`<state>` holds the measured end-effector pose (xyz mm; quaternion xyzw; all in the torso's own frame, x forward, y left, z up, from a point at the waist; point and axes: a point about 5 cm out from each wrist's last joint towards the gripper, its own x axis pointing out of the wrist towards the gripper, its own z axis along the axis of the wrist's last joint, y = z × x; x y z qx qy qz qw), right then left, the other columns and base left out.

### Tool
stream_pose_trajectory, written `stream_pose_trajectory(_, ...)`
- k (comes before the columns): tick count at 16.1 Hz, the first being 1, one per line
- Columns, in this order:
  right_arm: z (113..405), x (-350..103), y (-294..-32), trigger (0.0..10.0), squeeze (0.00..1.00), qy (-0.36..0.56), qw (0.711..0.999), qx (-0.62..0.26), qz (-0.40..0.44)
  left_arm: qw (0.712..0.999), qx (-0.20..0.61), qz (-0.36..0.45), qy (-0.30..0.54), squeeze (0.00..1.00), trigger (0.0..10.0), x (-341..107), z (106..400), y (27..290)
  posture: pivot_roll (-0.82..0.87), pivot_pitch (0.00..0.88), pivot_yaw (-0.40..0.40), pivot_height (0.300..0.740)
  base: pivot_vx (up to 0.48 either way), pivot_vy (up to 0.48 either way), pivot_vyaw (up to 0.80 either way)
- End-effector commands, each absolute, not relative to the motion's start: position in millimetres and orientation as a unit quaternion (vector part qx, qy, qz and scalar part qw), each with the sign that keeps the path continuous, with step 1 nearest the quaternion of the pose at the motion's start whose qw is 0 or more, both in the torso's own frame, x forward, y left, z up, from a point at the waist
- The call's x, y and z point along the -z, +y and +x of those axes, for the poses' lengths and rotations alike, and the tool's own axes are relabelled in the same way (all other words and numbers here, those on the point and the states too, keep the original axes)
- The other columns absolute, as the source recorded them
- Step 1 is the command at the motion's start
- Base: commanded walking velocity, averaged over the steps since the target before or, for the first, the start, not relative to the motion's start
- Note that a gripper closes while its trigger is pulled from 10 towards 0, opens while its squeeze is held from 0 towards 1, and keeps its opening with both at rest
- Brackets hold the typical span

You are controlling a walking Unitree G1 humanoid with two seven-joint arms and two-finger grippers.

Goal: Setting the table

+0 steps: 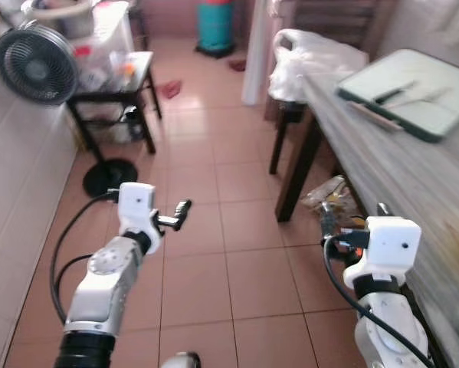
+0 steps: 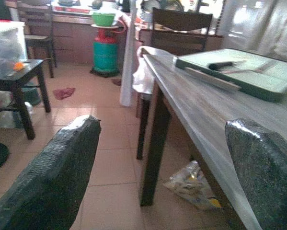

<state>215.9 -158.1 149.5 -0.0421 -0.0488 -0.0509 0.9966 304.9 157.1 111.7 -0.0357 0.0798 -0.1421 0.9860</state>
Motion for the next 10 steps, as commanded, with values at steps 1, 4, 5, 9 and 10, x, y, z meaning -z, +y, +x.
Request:
stream_pose_trajectory(1, 215.0, -145.9, -162.1, 10.0, 0.78, -0.040, 0.997, 0.056, -0.044, 0.985, 0.146, -0.037, 0.086, 0.00, 10.0, -107.5, 303.3, 153.6, 0.10, 0.124, -0.030, 0.740, 0.000, 0.480, 0.00)
stream_pose_trajectory(4, 215.1, -144.3, -162.4, 10.0, 0.77, -0.038, 0.997, 0.058, -0.043, 0.984, 0.148, -0.037, 0.089, 0.00, 10.0, -106.3, 303.6, 152.7, 0.10, 0.123, -0.027, 0.740, 0.000, 0.480, 0.00)
stream_pose_trajectory(5, 215.4, -144.3, -162.3, 10.0, 0.77, -0.039, 0.997, 0.058, -0.043, 0.984, 0.148, -0.036, 0.089, 0.00, 10.0, -106.1, 303.9, 152.8, 0.11, 0.123, -0.026, 0.740, 0.000, 0.480, 0.00)
stream_pose_trajectory(9, 216.3, -144.2, -161.8, 10.0, 0.76, -0.039, 0.997, 0.059, -0.042, 0.983, 0.154, -0.037, 0.091, 0.00, 10.0, -104.5, 302.8, 150.8, 0.11, 0.124, -0.021, 0.740, 0.000, 0.480, 0.00)
stream_pose_trajectory(10, 216.3, -144.0, -161.6, 10.0, 0.76, -0.039, 0.997, 0.058, -0.041, 0.983, 0.154, -0.037, 0.092, 0.00, 10.0, -104.2, 303.1, 150.7, 0.11, 0.123, -0.022, 0.740, 0.000, 0.480, 0.00)
